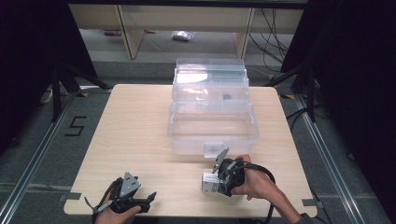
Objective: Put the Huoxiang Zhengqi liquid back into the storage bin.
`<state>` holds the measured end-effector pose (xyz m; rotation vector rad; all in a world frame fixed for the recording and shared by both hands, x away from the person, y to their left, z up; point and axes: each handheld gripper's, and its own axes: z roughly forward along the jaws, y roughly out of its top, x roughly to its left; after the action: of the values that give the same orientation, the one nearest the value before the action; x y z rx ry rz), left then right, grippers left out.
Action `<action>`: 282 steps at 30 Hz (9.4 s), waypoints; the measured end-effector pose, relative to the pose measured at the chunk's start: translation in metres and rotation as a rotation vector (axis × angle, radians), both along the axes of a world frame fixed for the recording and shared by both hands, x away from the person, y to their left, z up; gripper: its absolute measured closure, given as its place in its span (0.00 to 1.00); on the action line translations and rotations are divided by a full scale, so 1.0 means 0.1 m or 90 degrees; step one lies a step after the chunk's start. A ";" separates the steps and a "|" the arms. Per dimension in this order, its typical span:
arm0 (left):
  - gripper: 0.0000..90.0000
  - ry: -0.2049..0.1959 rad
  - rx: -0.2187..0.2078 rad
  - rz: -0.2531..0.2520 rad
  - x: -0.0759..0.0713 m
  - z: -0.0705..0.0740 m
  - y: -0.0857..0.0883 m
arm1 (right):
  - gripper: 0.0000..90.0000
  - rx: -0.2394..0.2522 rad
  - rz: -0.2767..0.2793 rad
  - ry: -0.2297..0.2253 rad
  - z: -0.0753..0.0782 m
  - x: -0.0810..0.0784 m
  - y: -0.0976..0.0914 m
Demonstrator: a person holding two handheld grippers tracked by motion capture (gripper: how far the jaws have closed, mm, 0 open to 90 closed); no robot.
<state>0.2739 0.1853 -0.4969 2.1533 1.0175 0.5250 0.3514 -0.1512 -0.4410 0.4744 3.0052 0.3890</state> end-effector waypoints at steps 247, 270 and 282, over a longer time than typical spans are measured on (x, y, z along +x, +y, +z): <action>0.17 -0.003 -0.017 0.009 0.00 0.01 -0.01 | 0.36 0.142 -0.154 -0.051 0.96 1.58 -0.67; 0.17 0.001 -0.008 0.006 0.01 0.01 0.00 | 0.31 0.218 -0.275 -0.081 0.87 1.35 -0.84; 0.17 -0.001 -0.013 0.009 0.01 0.01 0.00 | 0.26 0.263 -0.314 -0.118 0.91 1.18 -0.89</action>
<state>0.2749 0.1855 -0.4961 2.1287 1.0339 0.5197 0.4692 -0.2398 -0.3502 1.1039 2.5026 0.9430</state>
